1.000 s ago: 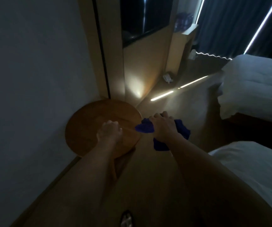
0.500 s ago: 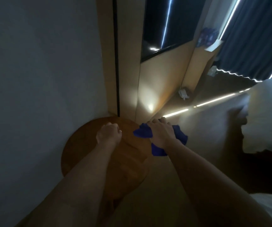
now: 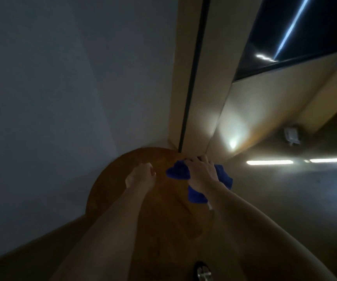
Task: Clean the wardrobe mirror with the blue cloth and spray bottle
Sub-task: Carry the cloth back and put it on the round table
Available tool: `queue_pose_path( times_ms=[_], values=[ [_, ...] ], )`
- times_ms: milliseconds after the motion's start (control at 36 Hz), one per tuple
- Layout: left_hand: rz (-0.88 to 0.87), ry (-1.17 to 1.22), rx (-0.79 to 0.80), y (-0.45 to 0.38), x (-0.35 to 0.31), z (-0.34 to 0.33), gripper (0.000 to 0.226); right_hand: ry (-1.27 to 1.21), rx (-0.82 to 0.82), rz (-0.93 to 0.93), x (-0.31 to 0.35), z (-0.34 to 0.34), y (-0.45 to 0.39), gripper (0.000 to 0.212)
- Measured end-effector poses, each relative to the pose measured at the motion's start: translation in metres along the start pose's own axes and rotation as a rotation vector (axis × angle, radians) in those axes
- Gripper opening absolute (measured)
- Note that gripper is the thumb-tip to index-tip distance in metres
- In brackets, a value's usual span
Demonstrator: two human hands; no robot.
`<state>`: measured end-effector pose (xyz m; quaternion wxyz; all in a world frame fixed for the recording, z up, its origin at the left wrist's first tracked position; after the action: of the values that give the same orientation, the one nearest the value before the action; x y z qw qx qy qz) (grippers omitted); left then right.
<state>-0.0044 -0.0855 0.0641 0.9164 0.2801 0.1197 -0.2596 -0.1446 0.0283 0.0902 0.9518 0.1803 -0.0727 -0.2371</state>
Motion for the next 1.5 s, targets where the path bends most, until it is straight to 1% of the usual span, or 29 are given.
queue_pose_path(
  times_ms=[56,139,306,389,444,500,556,639,694,750,833,889,944,1000,1056,1139,1222,1278,1333,1389,1444,1500],
  values=[
    [0.083,0.081,0.013,-0.011,-0.005,-0.01,0.032,0.017,0.026,0.054,-0.008,-0.002,-0.02,0.056],
    [0.174,0.137,0.03,-0.02,-0.014,-0.026,0.037,0.067,0.07,0.149,-0.015,-0.003,-0.043,0.053],
    [0.294,0.191,0.028,-0.03,-0.029,-0.045,0.025,0.155,0.142,0.333,-0.024,-0.011,-0.08,0.048],
    [0.348,0.228,0.019,-0.033,-0.028,-0.051,0.023,0.151,0.153,0.395,-0.023,-0.021,-0.091,0.046],
    [0.38,0.296,-0.006,-0.036,-0.025,-0.059,0.027,0.149,0.177,0.415,-0.022,-0.028,-0.098,0.046],
    [0.413,0.473,-0.047,-0.038,-0.019,-0.07,0.035,0.128,0.214,0.415,-0.02,-0.036,-0.105,0.045],
    [0.481,0.715,-0.073,-0.044,-0.011,-0.085,0.044,0.074,0.251,0.395,-0.016,-0.043,-0.111,0.046],
    [0.566,1.185,-0.064,-0.057,-0.004,-0.111,0.06,-0.002,0.287,0.378,-0.007,-0.062,-0.121,0.05],
    [0.554,1.442,-0.059,-0.062,-0.004,-0.132,0.055,-0.033,0.317,0.362,0.001,-0.079,-0.125,0.052],
    [0.535,1.565,-0.03,-0.065,-0.004,-0.15,0.045,-0.058,0.348,0.344,0.01,-0.098,-0.127,0.051],
    [0.501,1.692,0.017,-0.074,0.002,-0.172,0.046,-0.085,0.374,0.34,0.024,-0.125,-0.125,0.05],
    [0.487,1.715,0.026,-0.08,0.01,-0.181,0.048,-0.097,0.374,0.339,0.031,-0.141,-0.125,0.046],
    [0.487,1.674,0.001,-0.084,0.022,-0.187,0.043,-0.103,0.354,0.338,0.038,-0.155,-0.128,0.043],
    [0.496,1.633,-0.026,-0.087,0.036,-0.194,0.038,-0.102,0.354,0.347,0.044,-0.166,-0.133,0.044],
    [0.516,1.578,-0.039,-0.092,0.049,-0.201,0.036,-0.126,0.39,0.359,0.048,-0.178,-0.14,0.047],
    [0.584,1.46,-0.03,-0.095,0.068,-0.213,0.035,-0.246,0.444,0.359,0.046,-0.194,-0.145,0.054],
    [0.64,1.406,-0.015,-0.092,0.083,-0.224,0.041,-0.348,0.405,0.247,0.033,-0.202,-0.147,0.068],
    [0.649,1.44,-0.011,-0.089,0.087,-0.229,0.05,-0.324,0.408,0.159,0.022,-0.208,-0.148,0.082],
    [0.639,1.442,-0.003,-0.088,0.088,-0.234,0.057,-0.295,0.474,0.076,0.013,-0.215,-0.149,0.098],
    [0.599,1.383,0.007,-0.089,0.088,-0.238,0.059,-0.303,0.552,-0.006,0.008,-0.223,-0.148,0.11],
    [0.571,1.328,0.01,-0.088,0.087,-0.242,0.057,-0.293,0.552,-0.066,0.005,-0.231,-0.147,0.111],
    [0.56,1.271,-0.001,-0.084,0.089,-0.244,0.057,-0.26,0.497,-0.12,0.001,-0.235,-0.149,0.102]
  ],
)
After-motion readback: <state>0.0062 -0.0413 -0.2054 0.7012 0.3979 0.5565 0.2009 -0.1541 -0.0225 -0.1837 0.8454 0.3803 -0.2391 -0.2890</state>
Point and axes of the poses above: each hand's wrist, its own y-axis away from the middle knuckle, its own z-axis out of the back of the hand, x = y × z, the point moved 3 cm from there along -y, towards the middle knuckle, and after that the axes turned 13 degrees about x, right-handed, at the moved point
